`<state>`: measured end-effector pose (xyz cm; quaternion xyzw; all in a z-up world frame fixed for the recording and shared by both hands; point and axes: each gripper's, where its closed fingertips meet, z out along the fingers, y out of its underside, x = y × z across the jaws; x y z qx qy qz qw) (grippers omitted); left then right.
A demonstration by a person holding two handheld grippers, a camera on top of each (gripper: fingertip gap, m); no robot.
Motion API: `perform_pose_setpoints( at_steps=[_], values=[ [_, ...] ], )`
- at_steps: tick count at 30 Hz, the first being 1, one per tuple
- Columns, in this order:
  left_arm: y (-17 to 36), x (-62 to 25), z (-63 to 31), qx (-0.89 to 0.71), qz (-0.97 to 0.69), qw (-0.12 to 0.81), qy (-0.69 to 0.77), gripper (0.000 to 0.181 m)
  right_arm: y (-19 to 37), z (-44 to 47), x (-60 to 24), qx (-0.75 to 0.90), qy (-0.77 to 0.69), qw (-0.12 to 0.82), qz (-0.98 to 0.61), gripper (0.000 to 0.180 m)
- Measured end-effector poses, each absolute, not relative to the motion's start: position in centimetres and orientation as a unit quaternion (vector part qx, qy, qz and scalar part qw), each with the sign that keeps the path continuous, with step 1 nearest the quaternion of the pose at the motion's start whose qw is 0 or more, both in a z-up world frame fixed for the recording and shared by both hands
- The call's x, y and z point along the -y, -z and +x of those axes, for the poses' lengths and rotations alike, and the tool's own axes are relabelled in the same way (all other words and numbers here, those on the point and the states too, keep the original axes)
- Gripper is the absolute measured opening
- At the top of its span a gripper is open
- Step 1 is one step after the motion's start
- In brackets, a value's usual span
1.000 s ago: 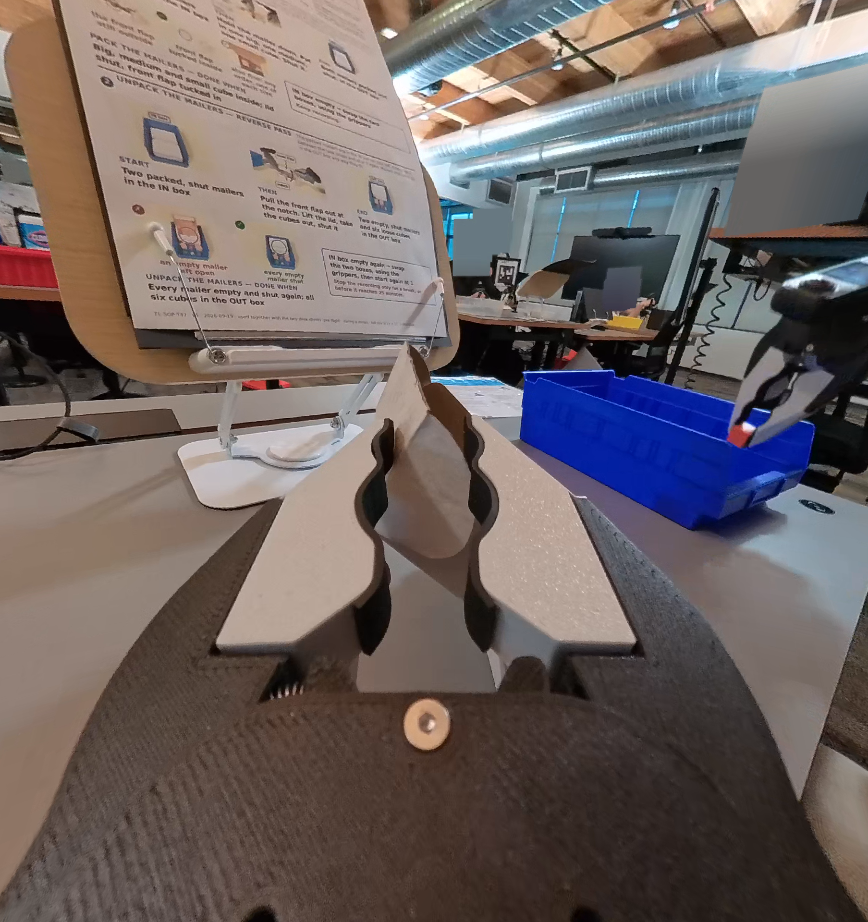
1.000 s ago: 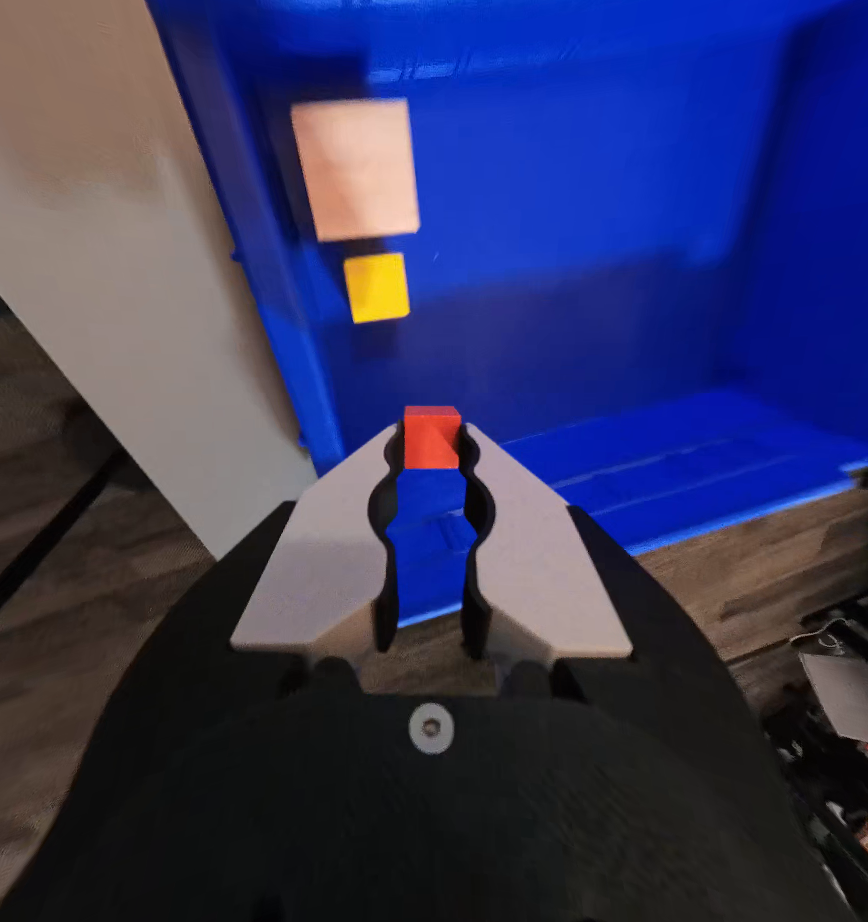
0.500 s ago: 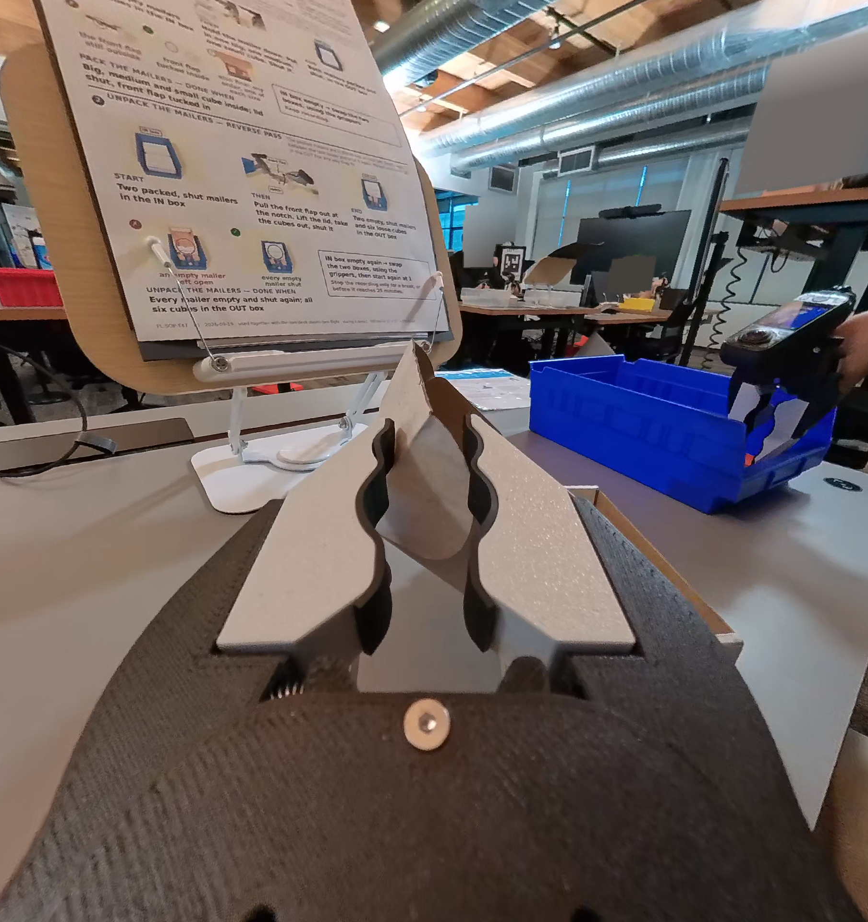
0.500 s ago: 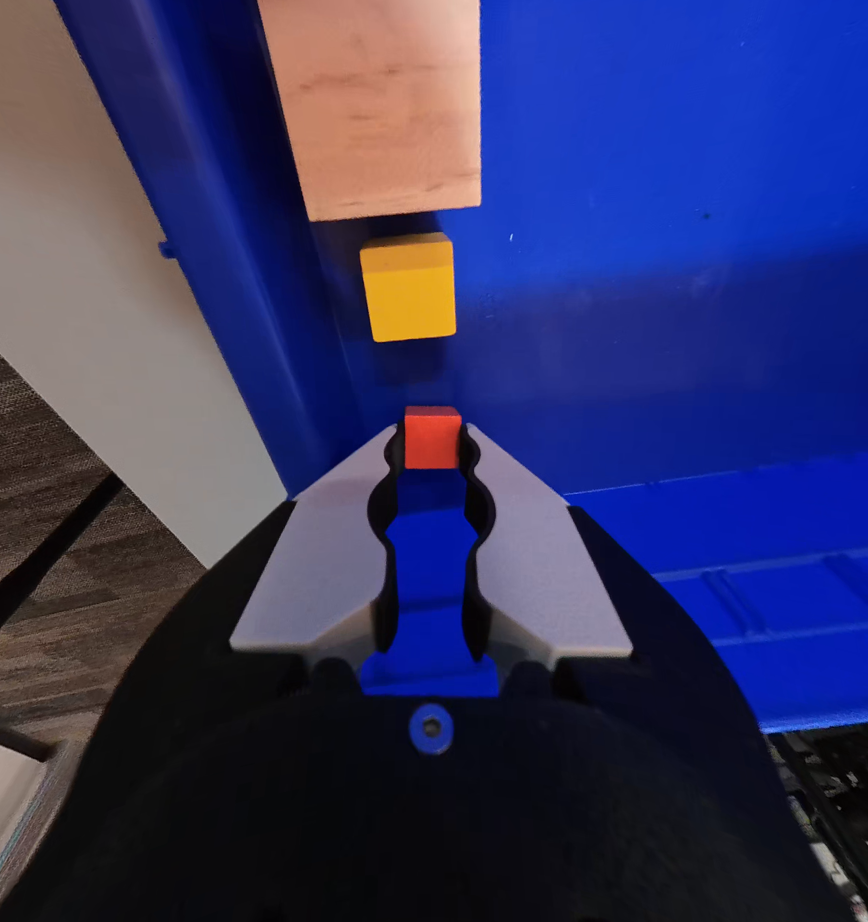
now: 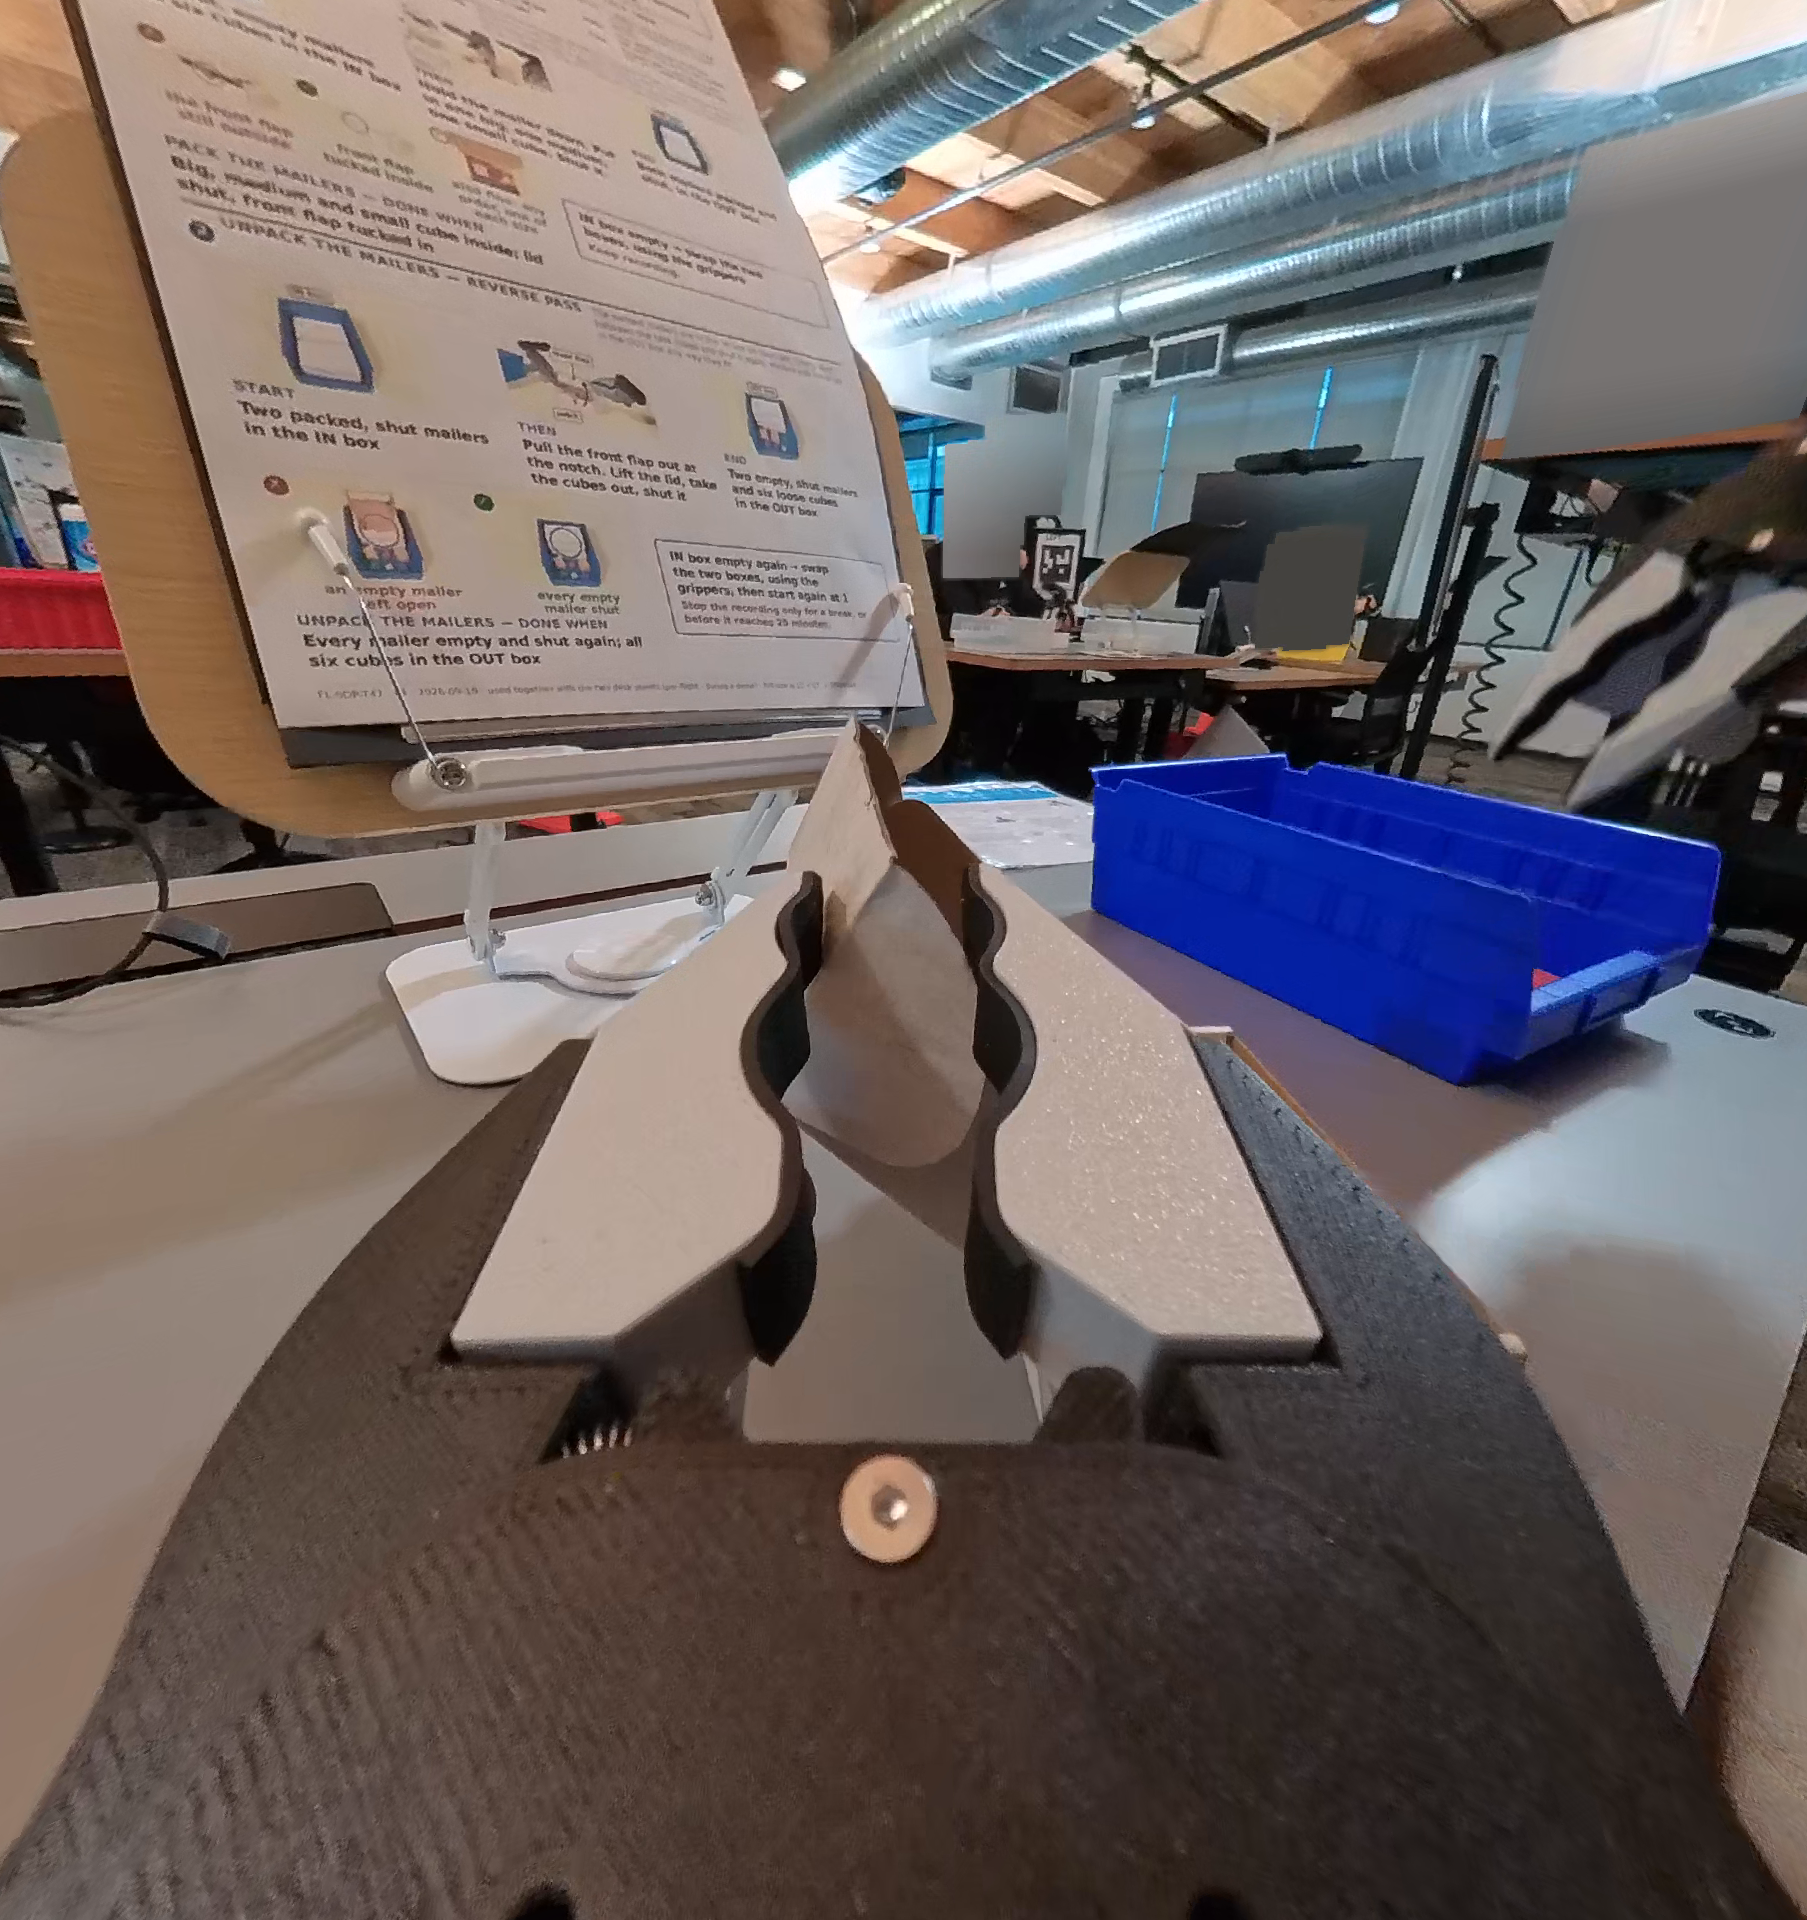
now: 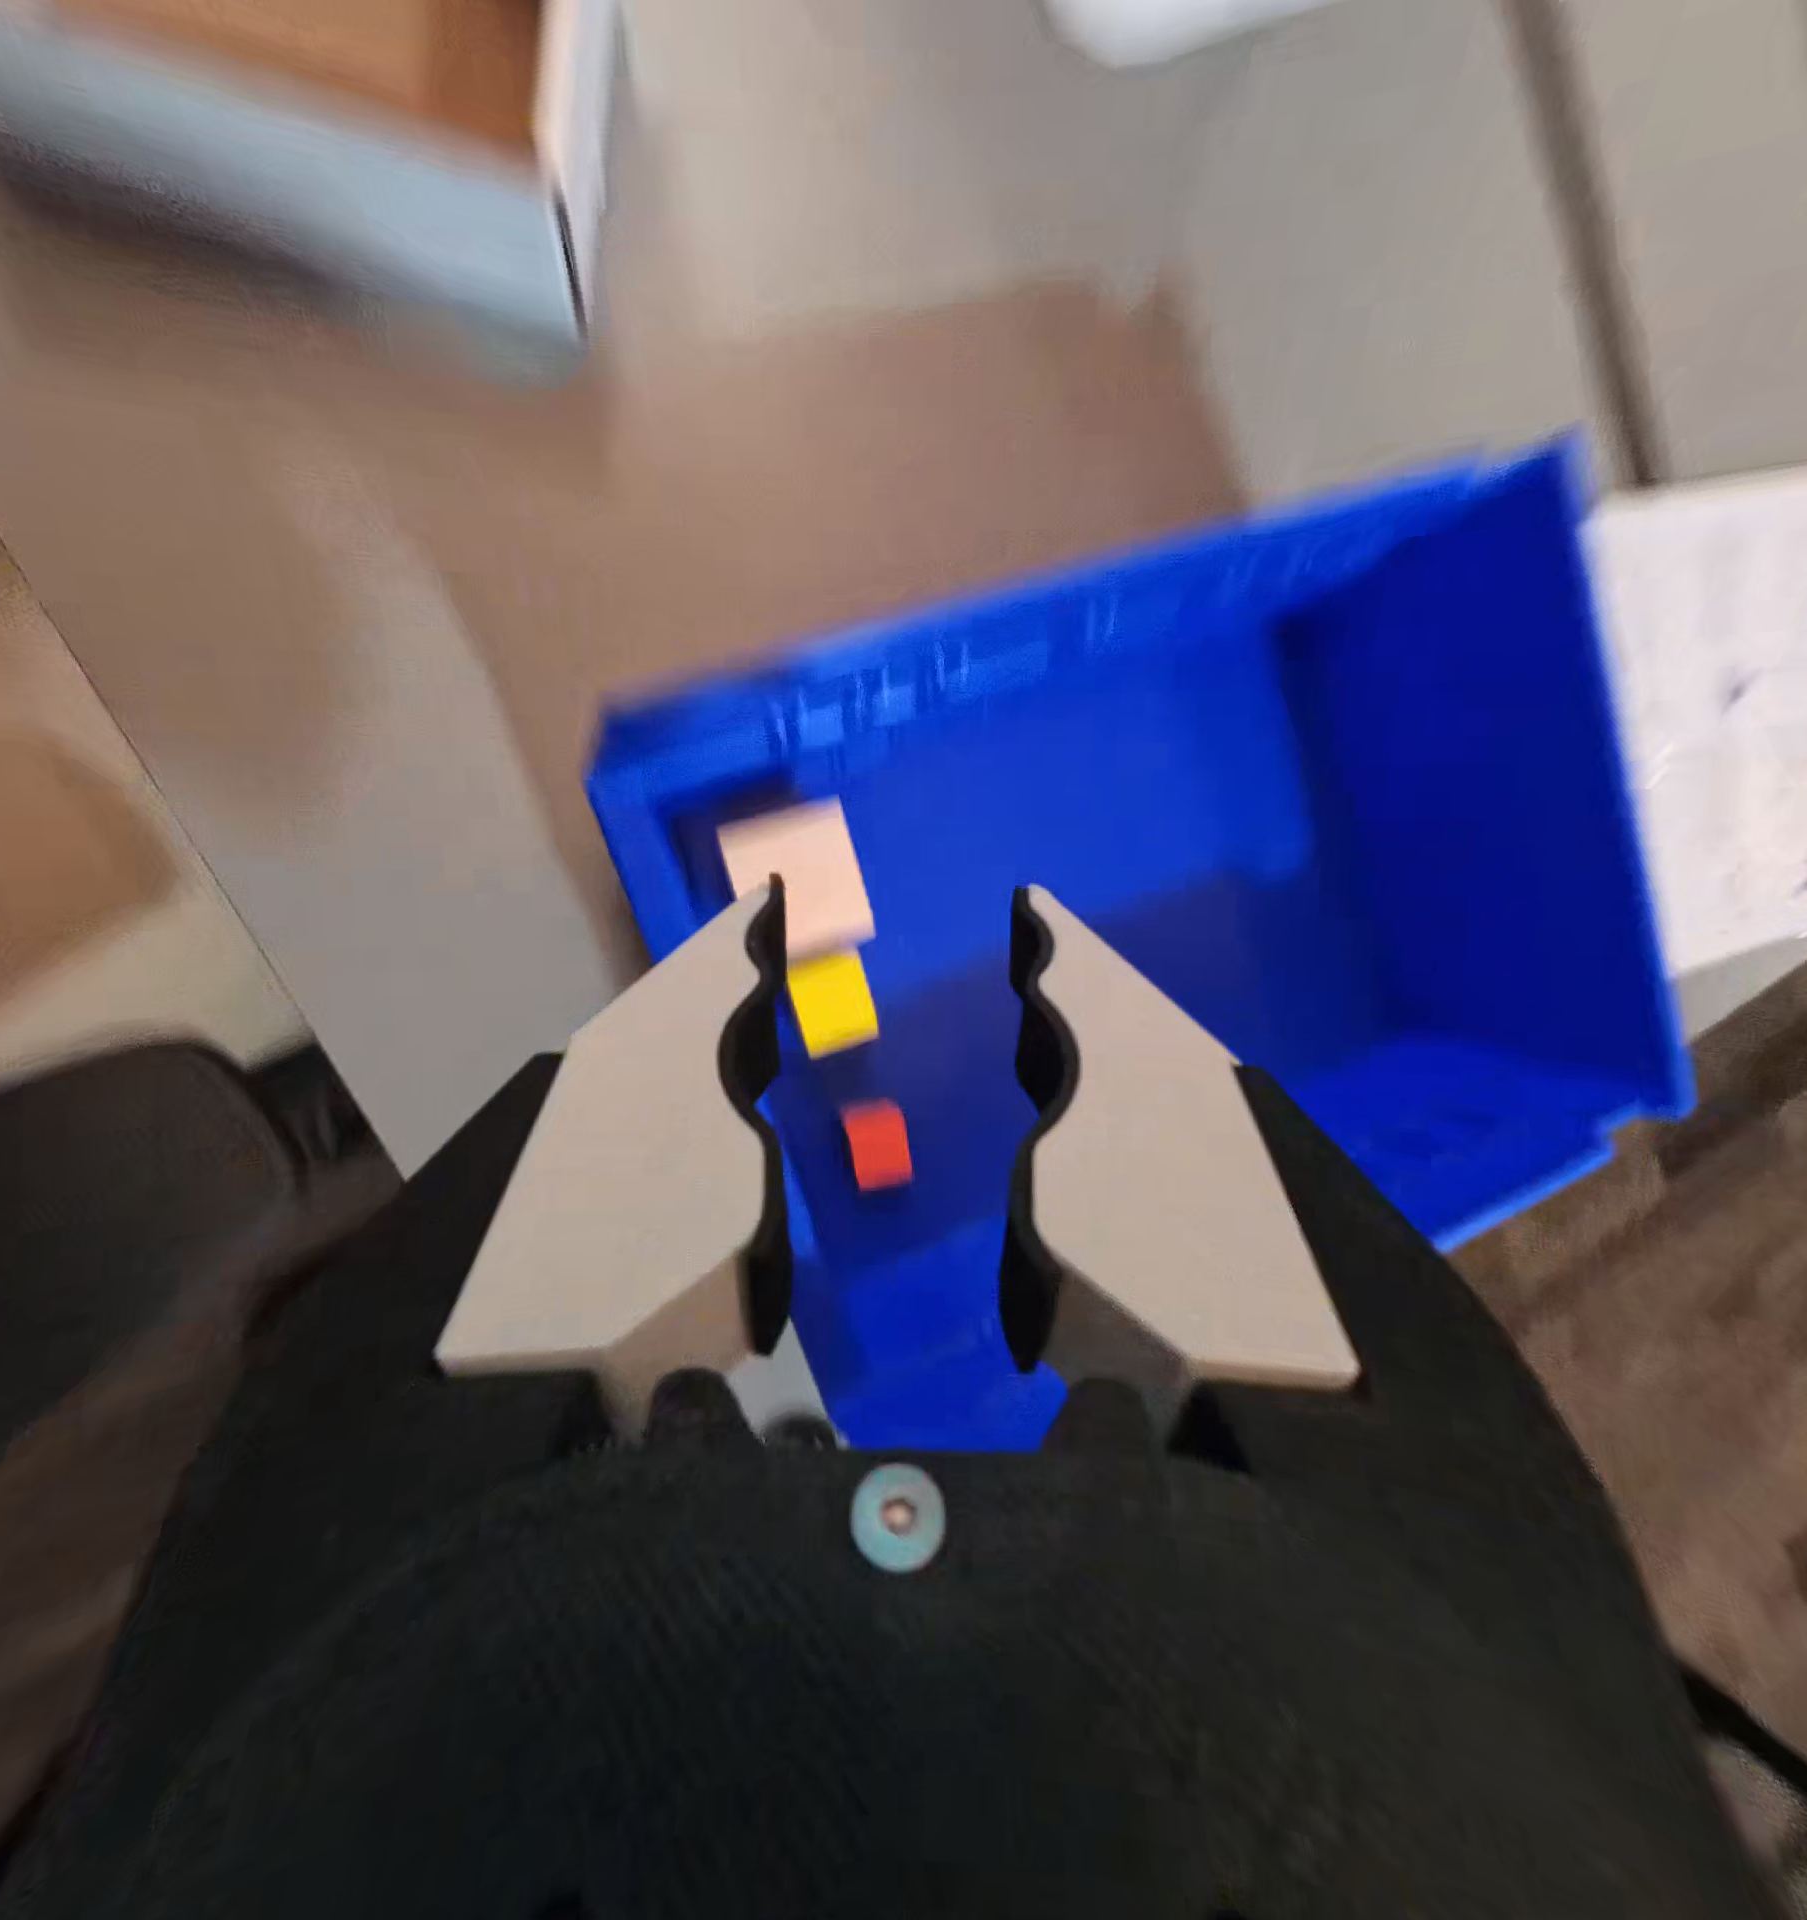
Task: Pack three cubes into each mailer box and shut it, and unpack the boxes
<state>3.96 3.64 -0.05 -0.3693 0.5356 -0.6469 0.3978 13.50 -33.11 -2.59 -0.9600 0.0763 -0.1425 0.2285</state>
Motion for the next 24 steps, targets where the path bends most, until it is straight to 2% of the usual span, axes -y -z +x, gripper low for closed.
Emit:
perform_pose_setpoints(
  at_steps=[4,9,13,18,21,24],
  values=[
    [-0.7,-2.4,3.6,-0.542,-0.343,0.389,0.661,0.025,-2.0,10.0,24.7,-0.074,0.157,0.379,-0.909,0.041],
    [-0.9,0.7,2.5,-0.578,-0.292,0.335,0.684,0.034,-1.4,8.0,15.2,-0.091,0.152,0.475,-0.862,0.042],
    [-1.2,1.6,1.4,-0.591,-0.267,0.33,0.686,0.041,0.6,11.0,10.0,-0.155,0.15,0.534,-0.818,0.03],
    [-0.5,-0.1,0.2,-0.581,-0.29,0.356,0.672,0.041,4.7,14.1,8.3,-0.227,0.075,0.582,-0.777,0.02],
    [-1.3,-2.3,-1.0,-0.531,-0.316,0.365,0.697,0.035,4.7,14.2,9.2,-0.244,0.073,0.61,-0.75,0.018],
    [-0.1,-3.3,-0.6,-0.534,-0.352,0.336,0.691,0.034,4.3,14.5,9.7,-0.233,0.097,0.626,-0.738,0.013]
  ],
)
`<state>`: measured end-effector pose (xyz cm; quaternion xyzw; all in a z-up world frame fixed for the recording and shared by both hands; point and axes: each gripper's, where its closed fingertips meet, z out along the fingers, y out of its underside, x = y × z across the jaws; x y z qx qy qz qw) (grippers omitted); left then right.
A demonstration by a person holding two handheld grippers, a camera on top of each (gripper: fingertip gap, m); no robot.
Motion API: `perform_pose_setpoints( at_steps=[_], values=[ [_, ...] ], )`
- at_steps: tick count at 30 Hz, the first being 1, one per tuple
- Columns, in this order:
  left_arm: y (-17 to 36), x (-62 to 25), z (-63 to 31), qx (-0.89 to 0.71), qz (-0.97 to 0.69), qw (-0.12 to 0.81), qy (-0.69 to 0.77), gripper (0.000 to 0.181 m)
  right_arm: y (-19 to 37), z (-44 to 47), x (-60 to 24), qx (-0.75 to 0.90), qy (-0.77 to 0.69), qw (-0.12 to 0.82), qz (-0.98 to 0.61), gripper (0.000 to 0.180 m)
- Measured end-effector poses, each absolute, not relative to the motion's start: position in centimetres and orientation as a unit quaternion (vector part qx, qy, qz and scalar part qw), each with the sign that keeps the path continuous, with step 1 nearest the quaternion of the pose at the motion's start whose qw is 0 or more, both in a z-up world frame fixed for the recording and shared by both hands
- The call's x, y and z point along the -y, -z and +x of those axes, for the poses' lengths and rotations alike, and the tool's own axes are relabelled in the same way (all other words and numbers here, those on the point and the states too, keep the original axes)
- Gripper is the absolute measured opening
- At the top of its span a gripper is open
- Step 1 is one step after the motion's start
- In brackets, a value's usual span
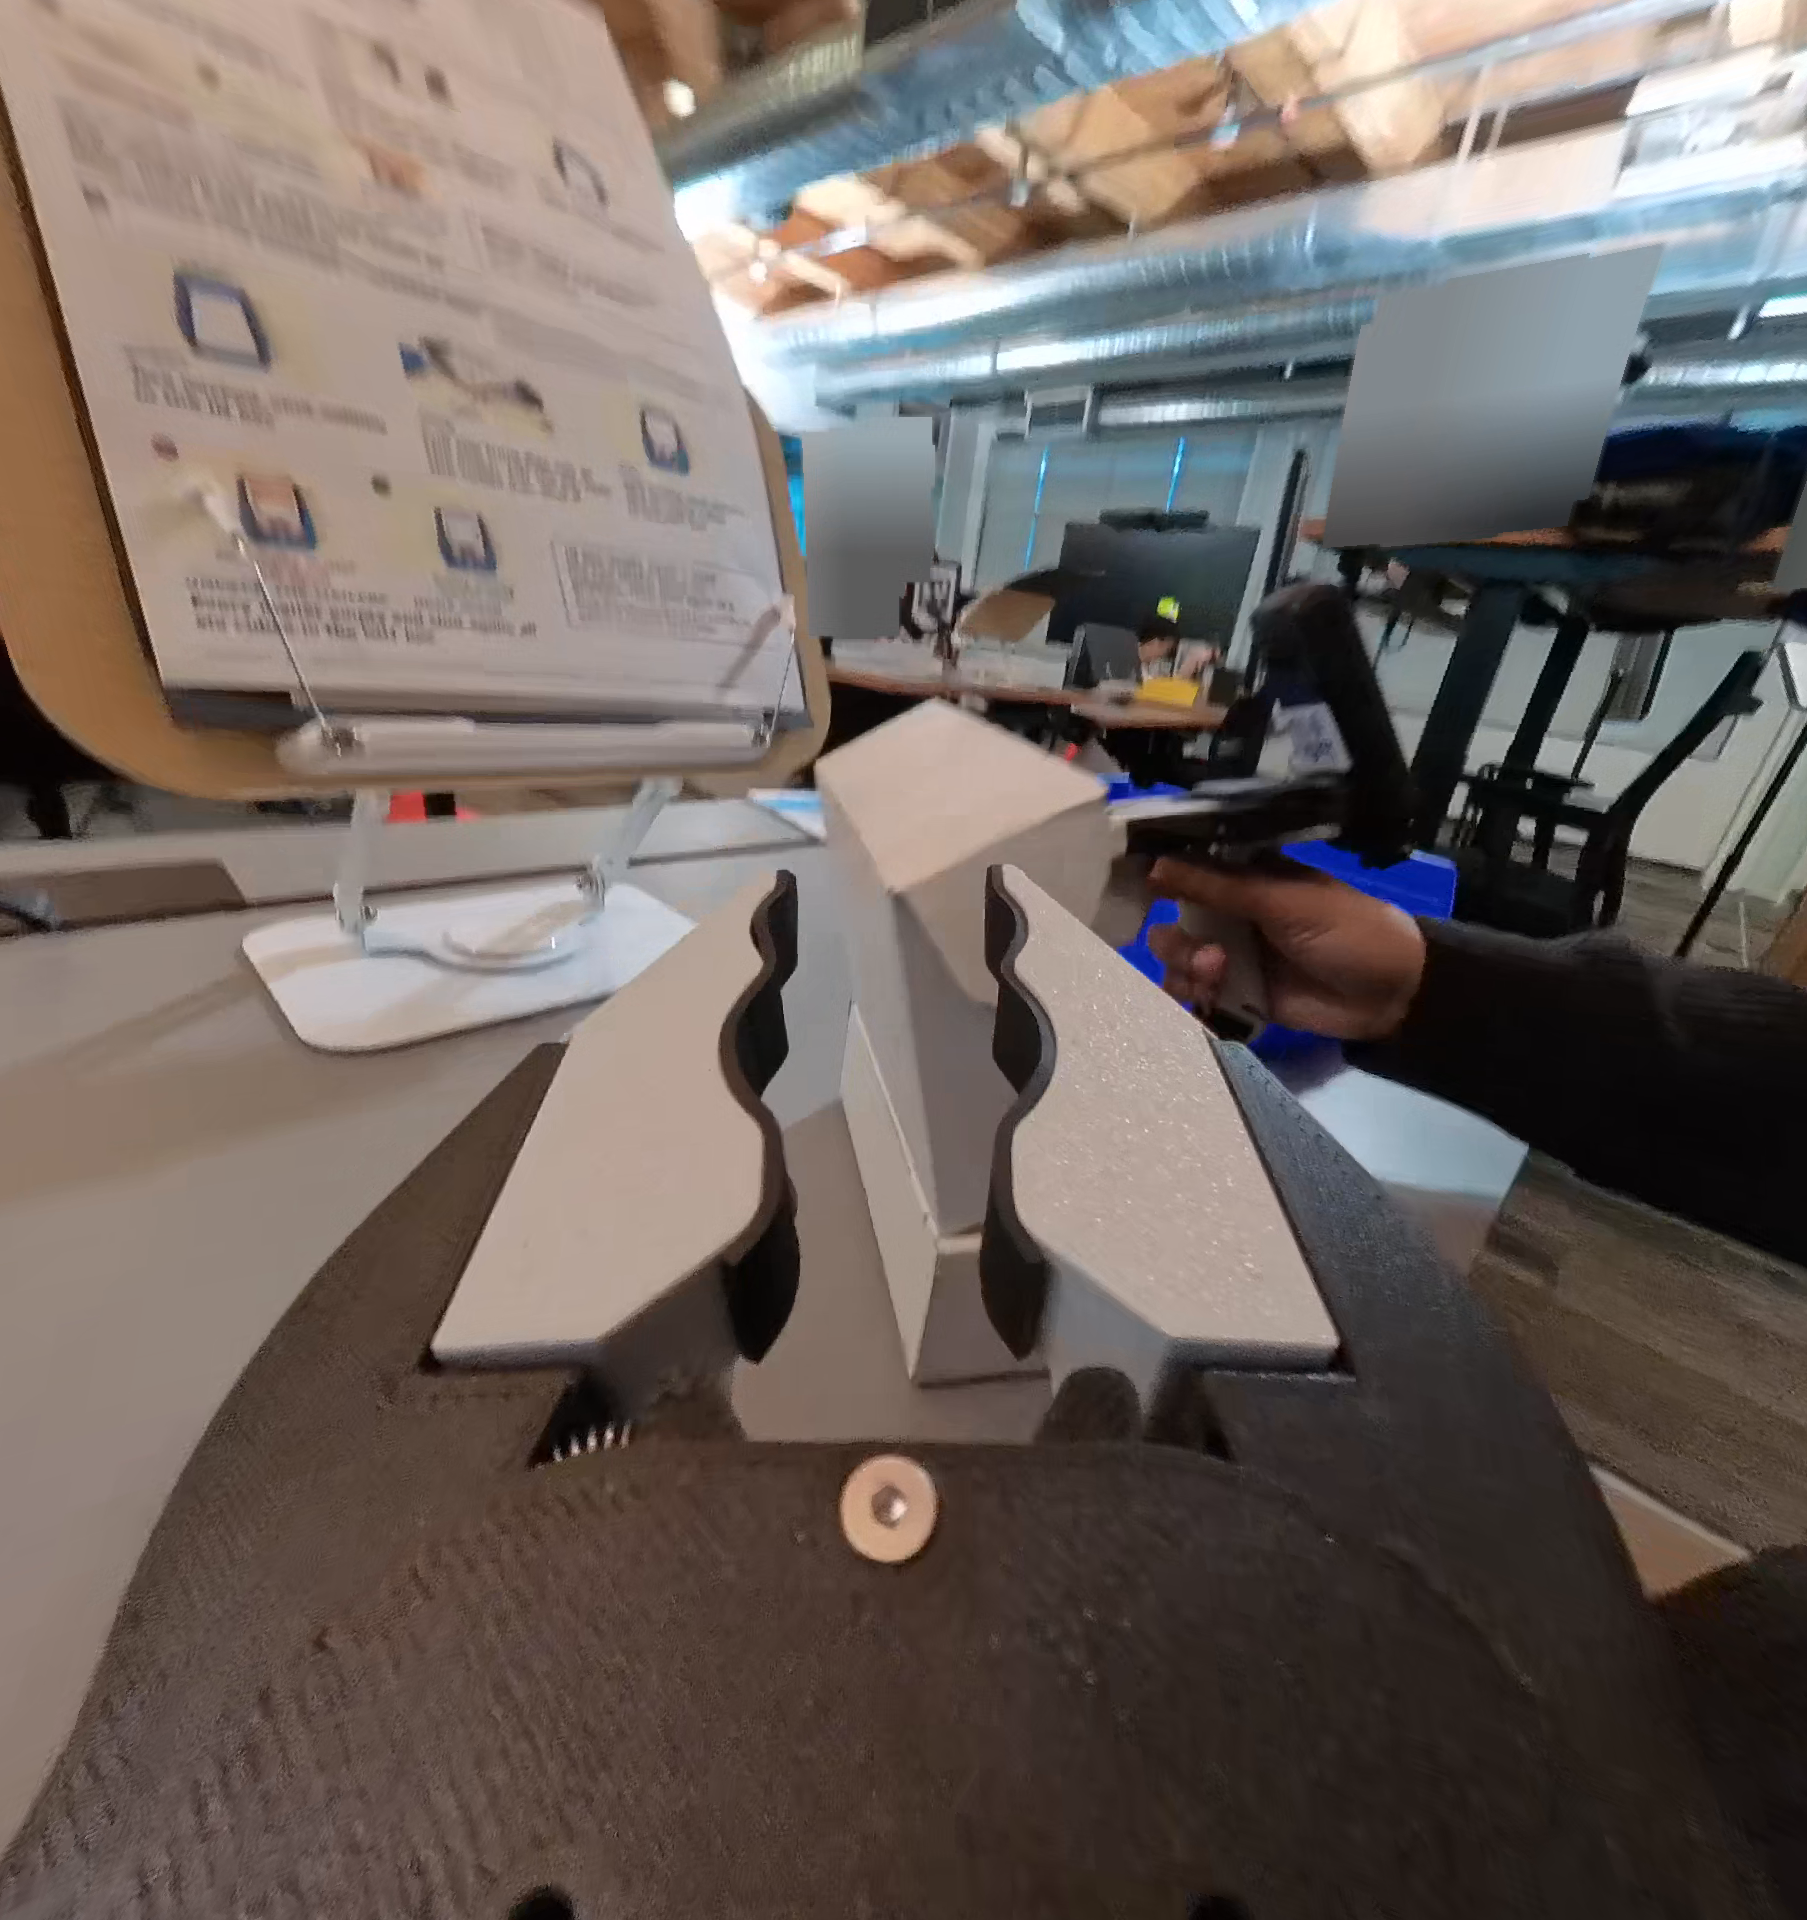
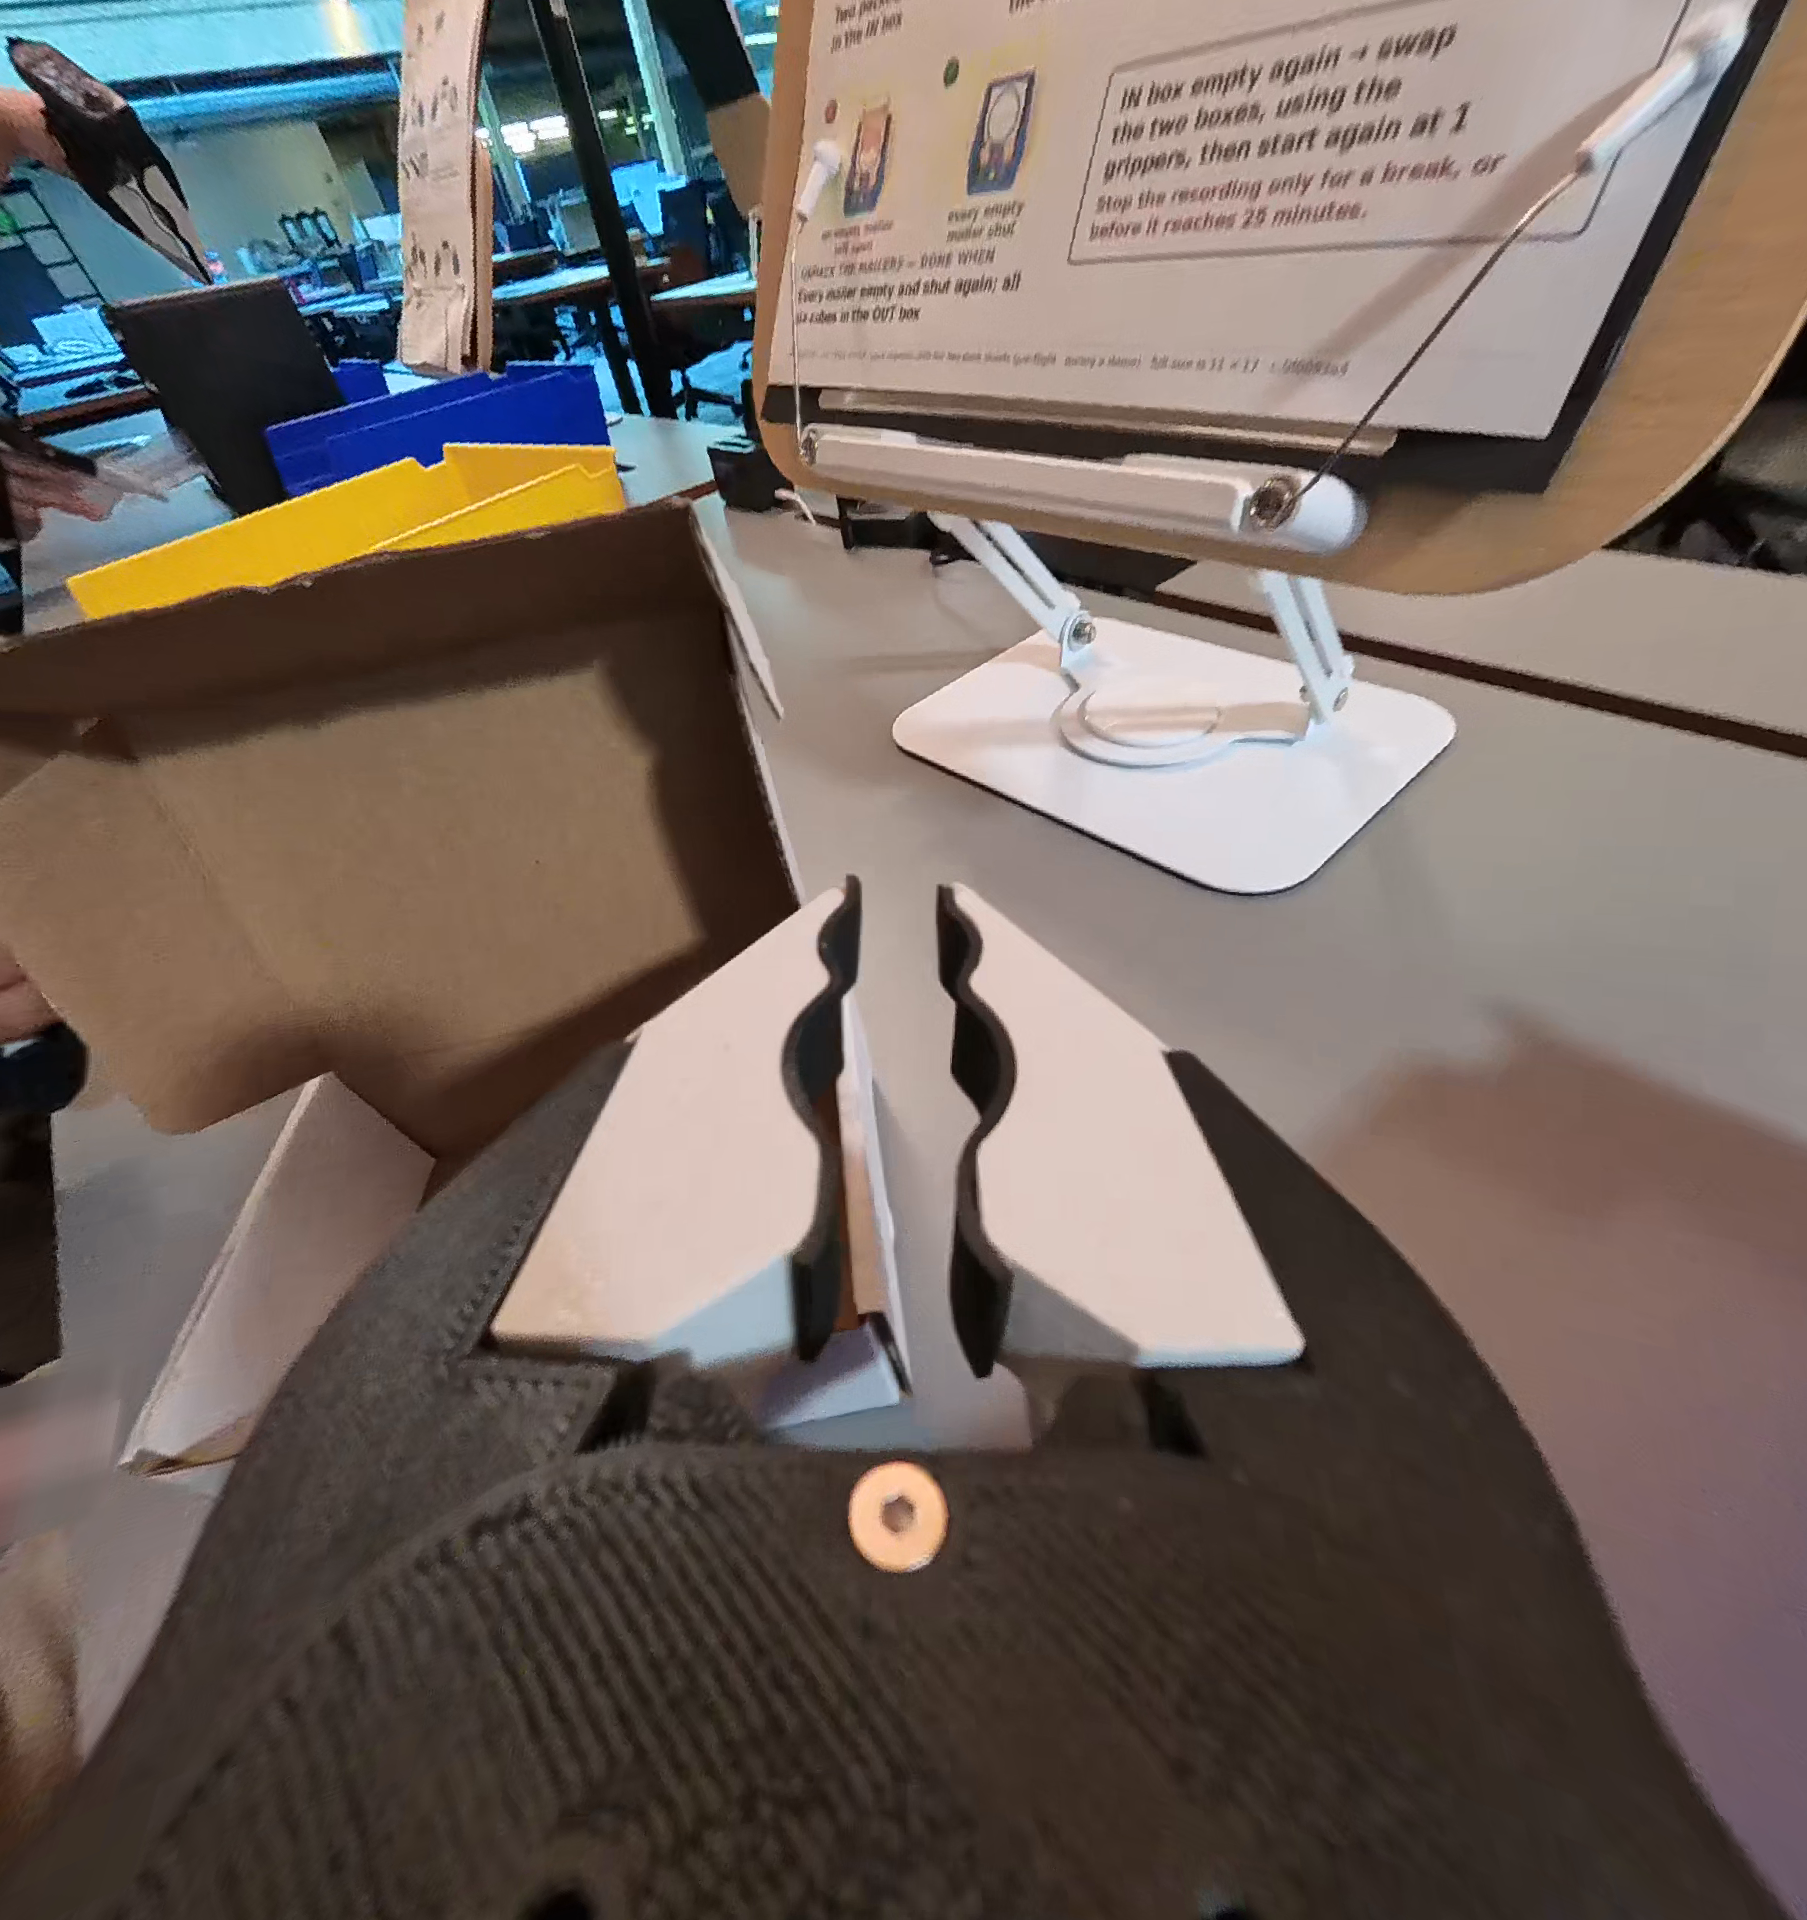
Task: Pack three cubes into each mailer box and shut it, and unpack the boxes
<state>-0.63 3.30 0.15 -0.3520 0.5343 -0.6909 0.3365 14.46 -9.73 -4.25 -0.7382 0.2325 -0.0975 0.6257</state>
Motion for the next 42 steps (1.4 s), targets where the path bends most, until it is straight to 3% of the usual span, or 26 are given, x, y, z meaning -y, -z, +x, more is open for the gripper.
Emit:
perform_pose_setpoints(
  at_steps=[8,17,24,28,35,42],
  values=[
    [5.4,-1.3,-0.1,-0.657,-0.345,0.263,0.617,0.034,6.7,14.6,7.8,-0.202,0.113,0.594,-0.77,0.002],
    [5.4,-1.5,2.0,-0.639,-0.382,0.329,0.581,0.034,8.5,11.0,7.4,-0.151,0.084,0.556,-0.813,0.0],
    [5.4,-3.5,3.2,-0.608,-0.421,0.34,0.58,0.035,7.2,13.9,9.6,-0.24,0.181,0.569,-0.766,0.0],
    [5.4,-3.4,3.0,-0.602,-0.428,0.314,0.596,0.034,8.0,15.1,10.8,-0.329,0.143,0.573,-0.736,0.0],
    [7.7,-1.8,2.4,-0.663,-0.409,0.268,0.566,0.037,11.5,14.9,10.0,-0.31,0.107,0.52,-0.788,0.0],
    [7.6,-5.0,6.3,-0.582,-0.506,0.304,0.56,0.028,10.5,12.5,10.3,-0.334,0.016,0.55,-0.765,0.0]
  ],
)
